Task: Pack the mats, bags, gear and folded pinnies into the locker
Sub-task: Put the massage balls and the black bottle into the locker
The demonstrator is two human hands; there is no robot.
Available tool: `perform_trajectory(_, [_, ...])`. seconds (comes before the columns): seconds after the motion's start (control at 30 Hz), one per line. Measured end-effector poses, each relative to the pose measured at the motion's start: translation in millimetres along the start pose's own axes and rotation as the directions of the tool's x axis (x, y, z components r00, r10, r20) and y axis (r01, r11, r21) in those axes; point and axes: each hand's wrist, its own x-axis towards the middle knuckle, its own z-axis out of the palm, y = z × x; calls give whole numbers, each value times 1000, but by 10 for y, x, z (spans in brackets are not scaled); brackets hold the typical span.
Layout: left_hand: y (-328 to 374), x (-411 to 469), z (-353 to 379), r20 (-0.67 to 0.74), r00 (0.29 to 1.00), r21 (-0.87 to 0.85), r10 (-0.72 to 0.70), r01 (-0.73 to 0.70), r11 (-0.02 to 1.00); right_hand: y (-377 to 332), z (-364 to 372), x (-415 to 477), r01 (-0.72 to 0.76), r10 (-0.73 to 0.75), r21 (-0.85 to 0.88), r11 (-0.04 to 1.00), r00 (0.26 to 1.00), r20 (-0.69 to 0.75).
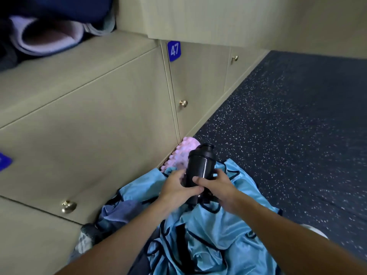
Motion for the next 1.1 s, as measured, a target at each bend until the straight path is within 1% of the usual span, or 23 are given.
perform_trajectory(0.1, [381,-137,-206,6,992,-102,127,-126,987,-375,36,-242,140,-143,66,988,989,33])
perform_trajectory(0.17, [662,-219,-396,3,978,-180,208,-204,962,-703,91,-407,247,-252,89,965,966,48])
perform_trajectory(0.23, [985,-316,-588,-10,958,-216,288,-283,935,-1045,164,-569,330,-340,116,937,937,76])
perform_trajectory(0.33, [1495,-434,-928,-82,917,-198,389,-398,896,-1601,329,-842,433,-451,134,891,876,167])
perform_trajectory(0.4, [1792,-486,-1172,-130,886,-137,446,-461,877,-1943,435,-1003,505,-514,101,857,829,220])
perform_trajectory(0.47, [2038,-548,-1418,-198,860,-70,471,-492,868,-2244,544,-1116,566,-562,73,821,778,280])
perform_trajectory(0.53, [2206,-600,-1663,-296,826,-18,480,-507,862,-2490,675,-1172,602,-583,49,797,745,322])
perform_trajectory(0.6, [2319,-605,-1920,-414,761,7,500,-547,837,-2662,844,-1149,651,-615,-27,758,729,302])
perform_trajectory(0.67, [2420,-558,-2153,-513,695,37,504,-569,822,-2755,1019,-1009,719,-675,-178,672,693,253])
perform_trajectory(0.7, [2455,-522,-2256,-549,667,54,503,-572,818,-2775,1098,-935,738,-694,-267,620,674,254])
perform_trajectory(0.77, [2493,-400,-2436,-605,612,106,509,-572,813,-2779,1250,-756,756,-708,-421,501,638,302])
perform_trajectory(0.83, [2475,-239,-2558,-635,575,148,515,-564,813,-2751,1383,-536,758,-704,-509,408,616,354])
perform_trajectory(0.9, [2425,-73,-2619,-648,562,166,514,-554,816,-2728,1479,-372,748,-711,-567,346,603,362])
perform_trajectory(0.97, [2374,113,-2657,-651,566,169,506,-543,823,-2732,1551,-218,748,-742,-603,276,565,361])
perform_trajectory(1.03, [2327,301,-2684,-646,573,175,504,-531,829,-2787,1533,-96,735,-724,-647,201,556,408])
perform_trajectory(1.1, [2295,449,-2680,-631,585,177,509,-531,829,-2857,1440,3,675,-670,-737,35,563,484])
